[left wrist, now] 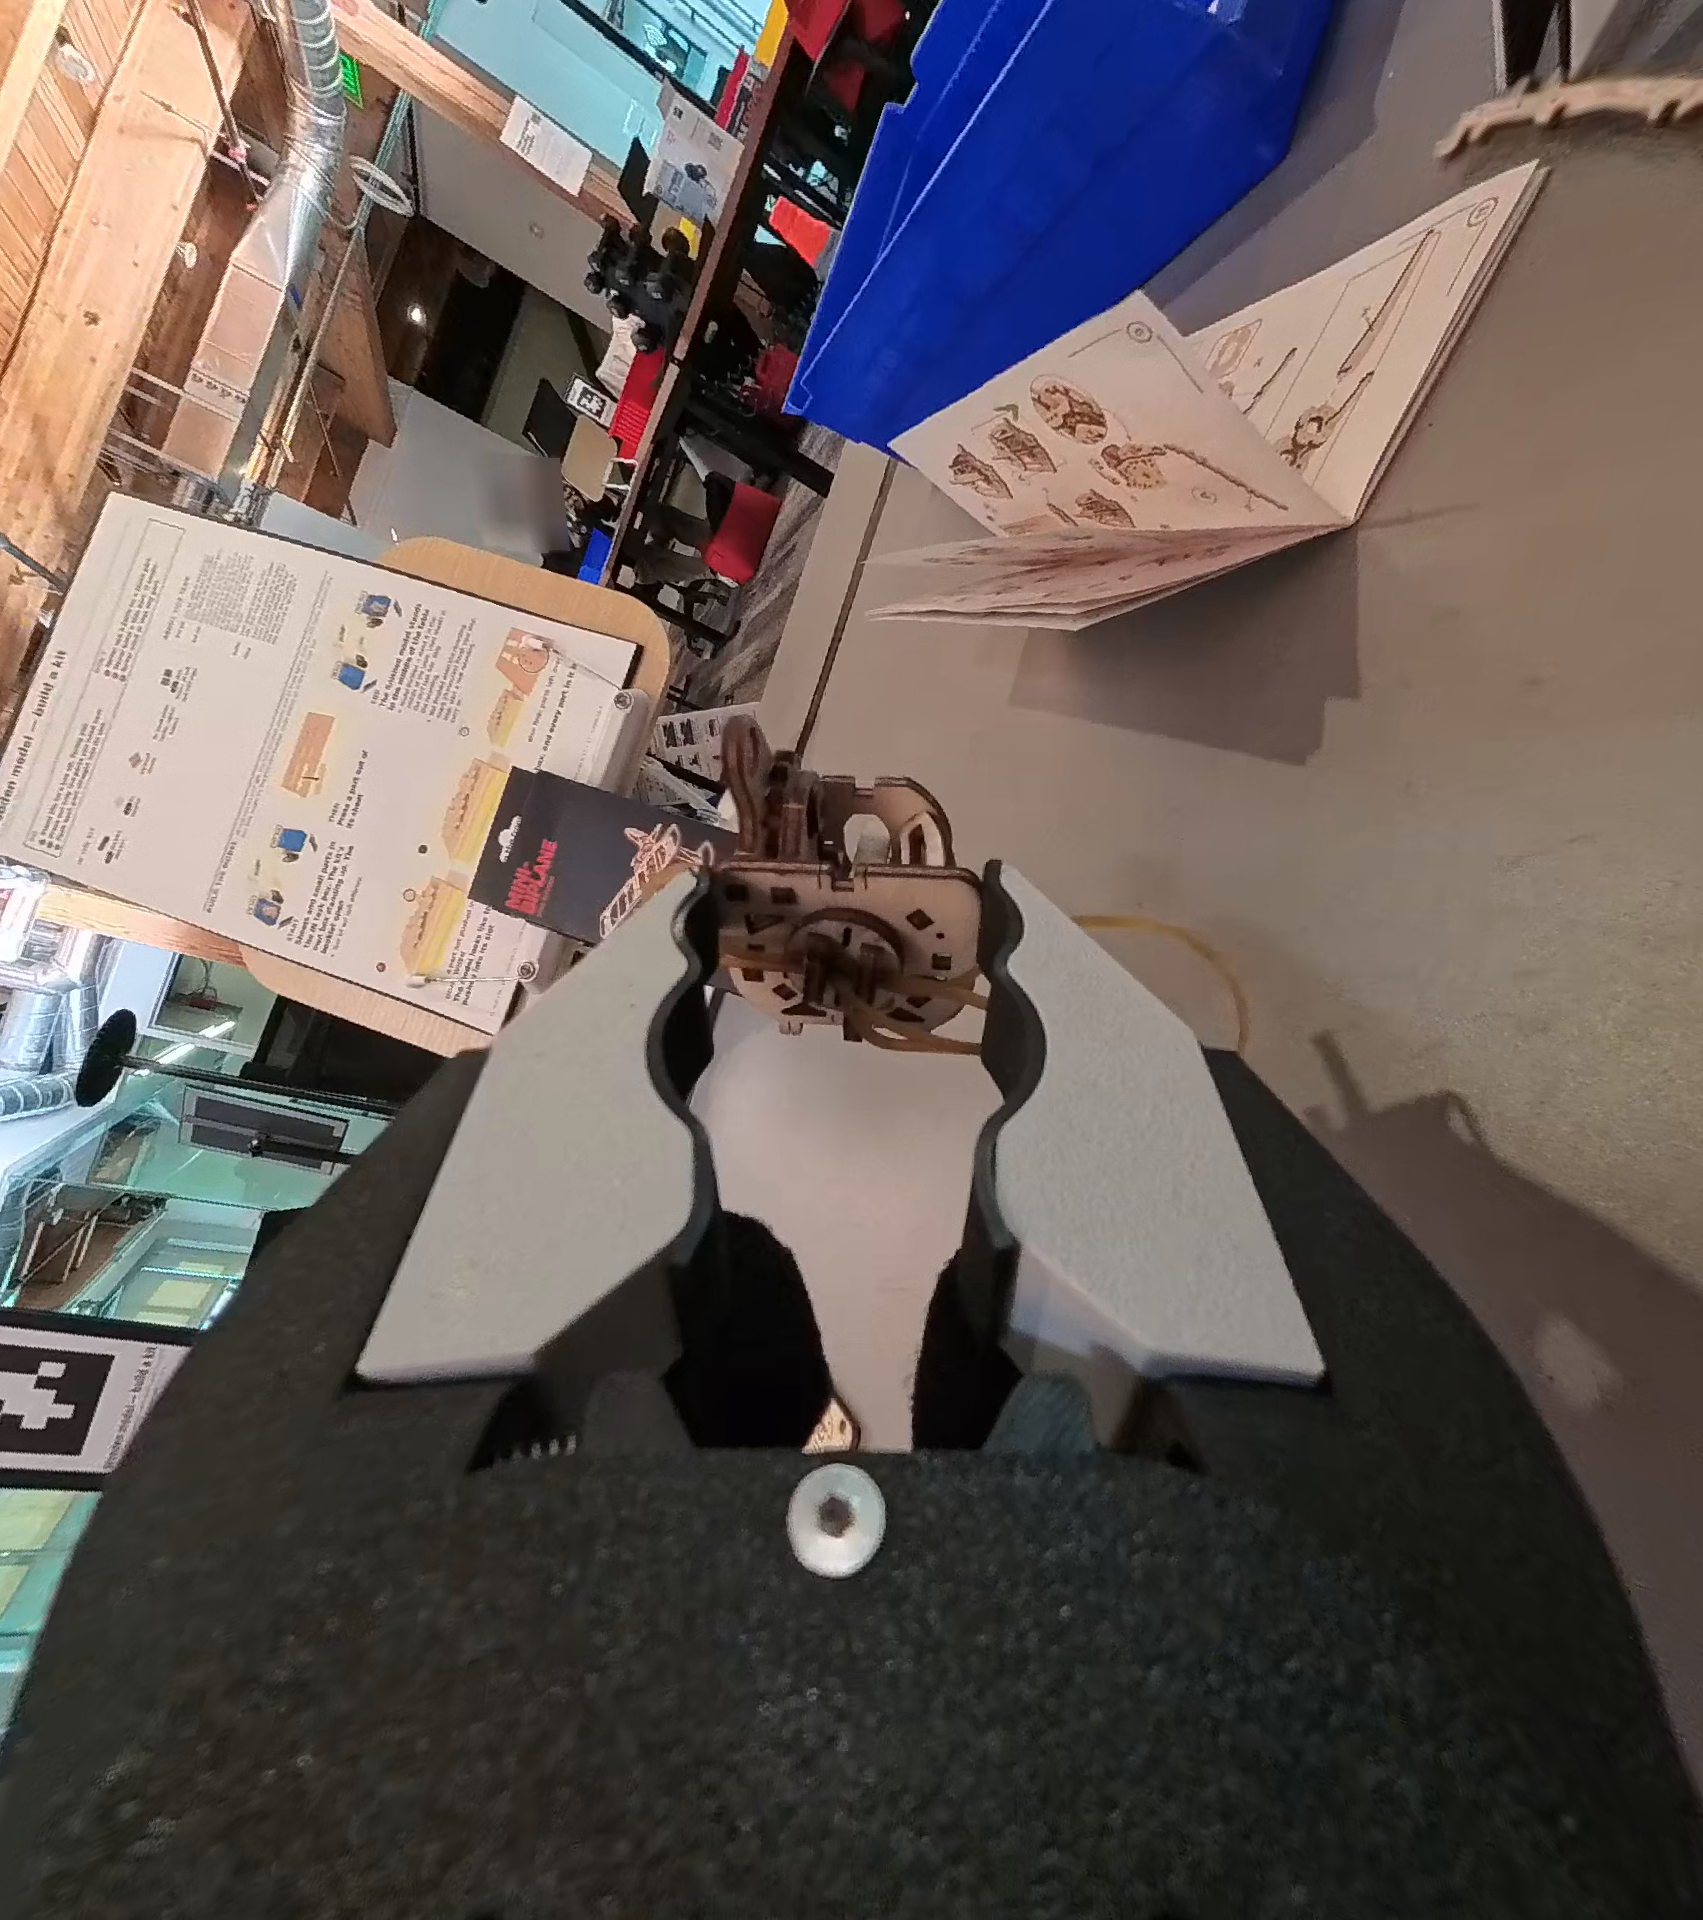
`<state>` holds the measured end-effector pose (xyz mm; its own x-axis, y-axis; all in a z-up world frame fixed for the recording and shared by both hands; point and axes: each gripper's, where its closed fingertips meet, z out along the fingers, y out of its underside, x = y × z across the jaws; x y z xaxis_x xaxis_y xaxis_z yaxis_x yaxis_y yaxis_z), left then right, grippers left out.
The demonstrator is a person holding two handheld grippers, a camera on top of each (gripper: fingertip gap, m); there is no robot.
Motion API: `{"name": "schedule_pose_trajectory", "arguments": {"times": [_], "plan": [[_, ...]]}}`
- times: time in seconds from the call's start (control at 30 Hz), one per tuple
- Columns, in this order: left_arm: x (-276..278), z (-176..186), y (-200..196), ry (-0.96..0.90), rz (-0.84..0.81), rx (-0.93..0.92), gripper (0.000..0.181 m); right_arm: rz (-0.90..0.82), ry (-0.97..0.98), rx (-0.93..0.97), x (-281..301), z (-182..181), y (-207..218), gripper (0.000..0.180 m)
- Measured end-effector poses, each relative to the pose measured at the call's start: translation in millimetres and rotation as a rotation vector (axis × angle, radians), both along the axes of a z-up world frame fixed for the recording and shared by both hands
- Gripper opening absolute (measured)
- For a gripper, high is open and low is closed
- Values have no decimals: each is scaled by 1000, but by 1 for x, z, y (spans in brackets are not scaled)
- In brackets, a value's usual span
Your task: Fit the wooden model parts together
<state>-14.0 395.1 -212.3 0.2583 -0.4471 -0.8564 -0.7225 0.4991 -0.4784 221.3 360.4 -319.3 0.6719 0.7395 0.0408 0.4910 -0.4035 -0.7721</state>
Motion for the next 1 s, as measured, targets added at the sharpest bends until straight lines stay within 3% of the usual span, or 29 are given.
{"name": "schedule_pose_trajectory", "arguments": {"times": [0.27, 0.53, 1.0], "plan": [[4, -10, 2, 31, 6, 5, 48, -29, 59, 64, -32, 55, -12, 15], [24, -15, -6, 139, -32, 163, 47, 43, 422, -146, -152, 113, -23, 15], [43, -18, -28, 199, -82, 195, 47, -39, 249, -170, -192, 95, -22, 15]]}}
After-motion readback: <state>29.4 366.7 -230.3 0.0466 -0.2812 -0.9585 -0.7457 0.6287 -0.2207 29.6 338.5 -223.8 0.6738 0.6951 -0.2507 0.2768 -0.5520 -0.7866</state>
